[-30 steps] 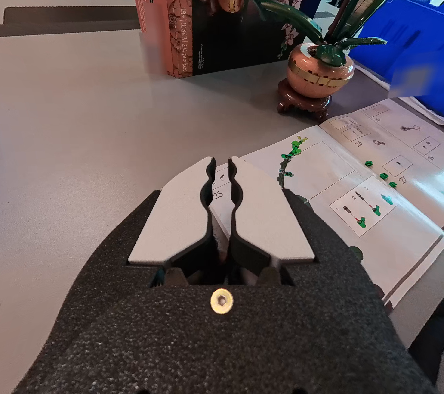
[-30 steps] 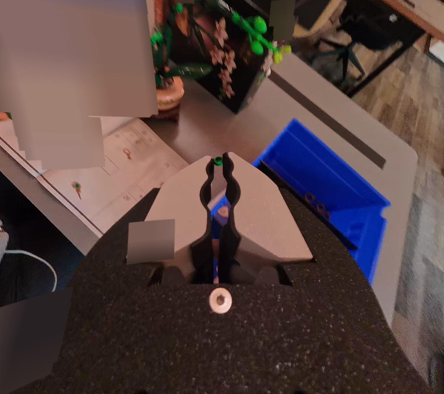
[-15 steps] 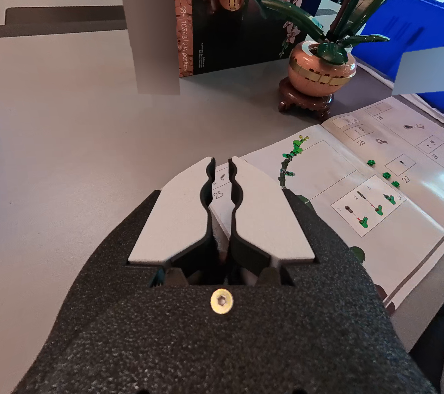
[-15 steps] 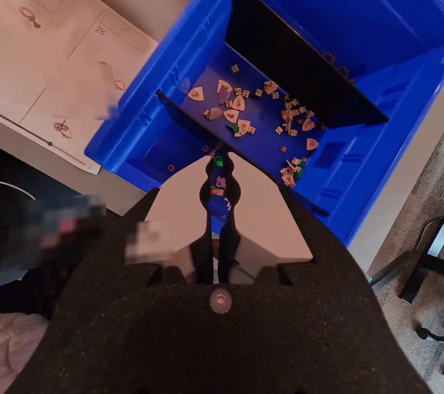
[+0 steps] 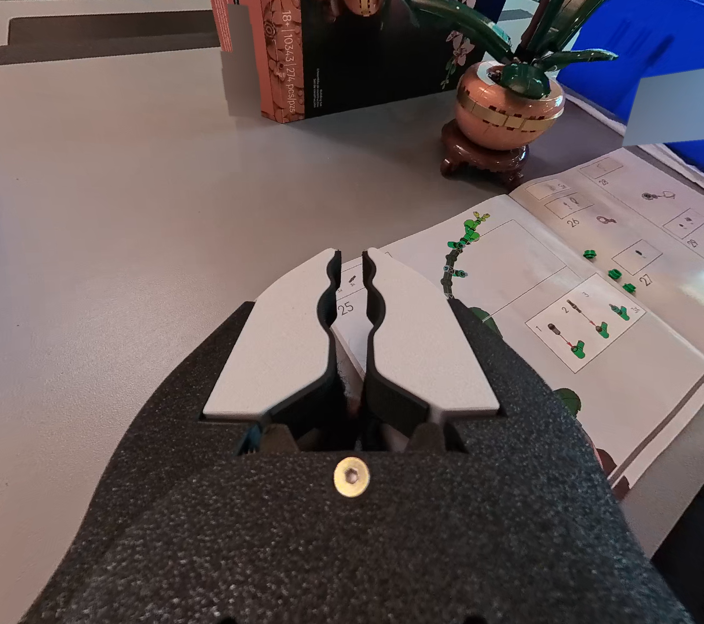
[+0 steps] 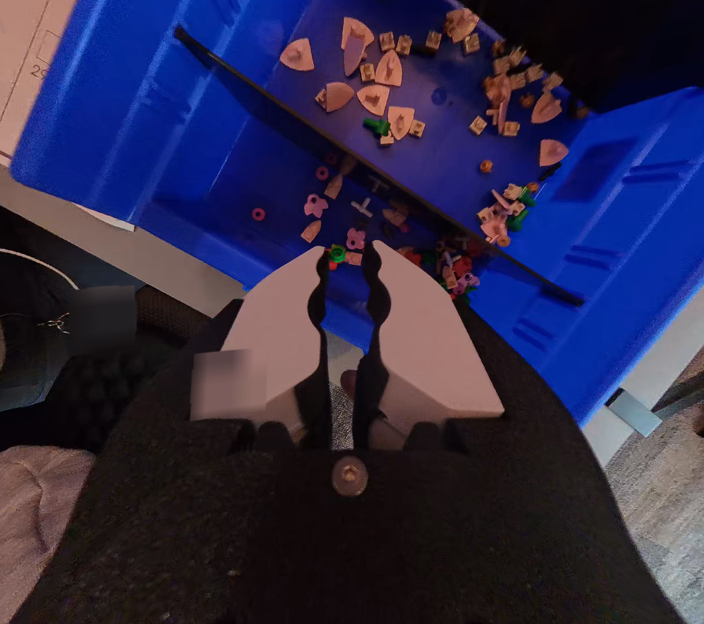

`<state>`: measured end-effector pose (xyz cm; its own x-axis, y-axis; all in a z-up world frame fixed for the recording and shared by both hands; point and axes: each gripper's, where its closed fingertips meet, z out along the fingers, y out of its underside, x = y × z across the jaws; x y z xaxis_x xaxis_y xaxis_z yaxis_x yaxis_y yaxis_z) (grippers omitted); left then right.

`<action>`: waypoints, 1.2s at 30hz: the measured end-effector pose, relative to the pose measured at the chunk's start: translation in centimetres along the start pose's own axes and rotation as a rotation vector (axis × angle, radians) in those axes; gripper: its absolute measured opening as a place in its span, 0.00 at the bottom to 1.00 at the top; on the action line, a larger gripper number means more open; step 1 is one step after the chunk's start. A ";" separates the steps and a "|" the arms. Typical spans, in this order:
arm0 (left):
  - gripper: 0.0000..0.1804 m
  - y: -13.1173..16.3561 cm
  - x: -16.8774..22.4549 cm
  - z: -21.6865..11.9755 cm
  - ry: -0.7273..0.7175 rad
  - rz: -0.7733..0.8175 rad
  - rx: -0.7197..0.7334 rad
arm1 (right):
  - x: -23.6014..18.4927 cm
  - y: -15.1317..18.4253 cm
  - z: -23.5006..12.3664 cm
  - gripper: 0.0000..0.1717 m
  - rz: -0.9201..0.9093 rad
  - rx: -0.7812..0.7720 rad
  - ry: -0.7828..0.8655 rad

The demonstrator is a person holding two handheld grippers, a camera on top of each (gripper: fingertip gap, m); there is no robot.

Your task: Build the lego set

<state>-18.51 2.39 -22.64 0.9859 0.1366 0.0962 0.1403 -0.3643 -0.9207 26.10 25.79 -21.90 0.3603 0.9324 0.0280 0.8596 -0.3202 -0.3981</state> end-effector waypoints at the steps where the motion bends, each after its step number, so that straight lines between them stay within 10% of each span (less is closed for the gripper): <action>1: 0.06 0.0 0.0 0.0 -0.001 0.002 0.001 | 0.1 0.2 0.2 0.12 0.007 -0.005 -0.007; 10: 0.06 0.1 -0.1 0.0 -0.005 0.008 -0.003 | -0.2 -0.8 -0.6 0.25 -0.072 0.106 -0.003; 19: 0.05 -0.1 -0.2 -0.1 -0.006 -0.004 0.008 | -0.1 -6.7 -6.5 0.00 -0.221 0.571 0.156; 28: 0.07 -0.7 0.2 -0.9 0.004 0.086 0.009 | -14.1 -16.4 -8.0 0.25 -0.453 0.815 -0.163; 33: 0.27 0.7 1.6 -0.5 0.112 0.046 -0.069 | -23.2 -20.8 -5.0 0.43 -0.423 0.911 -0.546; 36: 0.14 1.6 1.8 -0.1 0.127 0.047 -0.114 | -27.3 -21.4 0.0 0.31 -0.433 0.814 -0.666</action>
<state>-16.53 1.93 -23.87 0.9942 0.0020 0.1078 0.0960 -0.4705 -0.8771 -2.14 7.20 -14.10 -0.3827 0.9197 -0.0878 0.2871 0.0280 -0.9575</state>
